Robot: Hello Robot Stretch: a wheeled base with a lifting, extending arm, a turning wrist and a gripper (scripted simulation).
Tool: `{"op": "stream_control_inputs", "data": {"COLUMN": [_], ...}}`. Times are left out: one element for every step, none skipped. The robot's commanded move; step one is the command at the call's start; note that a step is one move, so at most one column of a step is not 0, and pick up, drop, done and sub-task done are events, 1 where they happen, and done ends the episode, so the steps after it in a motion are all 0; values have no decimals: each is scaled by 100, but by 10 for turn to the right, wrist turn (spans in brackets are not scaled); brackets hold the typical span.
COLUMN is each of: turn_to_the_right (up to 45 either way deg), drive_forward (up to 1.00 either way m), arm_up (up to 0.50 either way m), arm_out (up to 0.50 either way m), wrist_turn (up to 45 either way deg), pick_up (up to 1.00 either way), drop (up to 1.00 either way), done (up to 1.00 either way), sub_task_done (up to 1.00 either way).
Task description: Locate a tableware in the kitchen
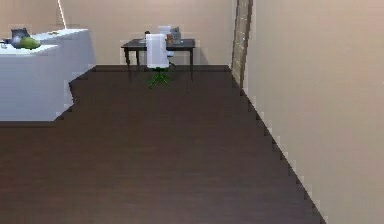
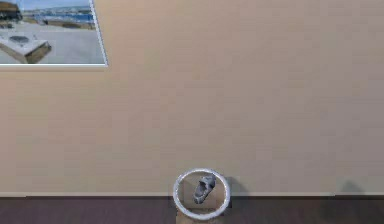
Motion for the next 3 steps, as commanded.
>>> {"op": "stream_control_inputs", "data": {"turn_to_the_right": [30,0,0], "drive_forward": [0,30,100], "arm_up": [0,0,0], "arm_out": [0,0,0], "wrist_turn": [0,0,0], "pick_up": [0,0,0], "drop": [0,0,0], "done": [0,0,0], "sub_task_done": [0,0,0]}}
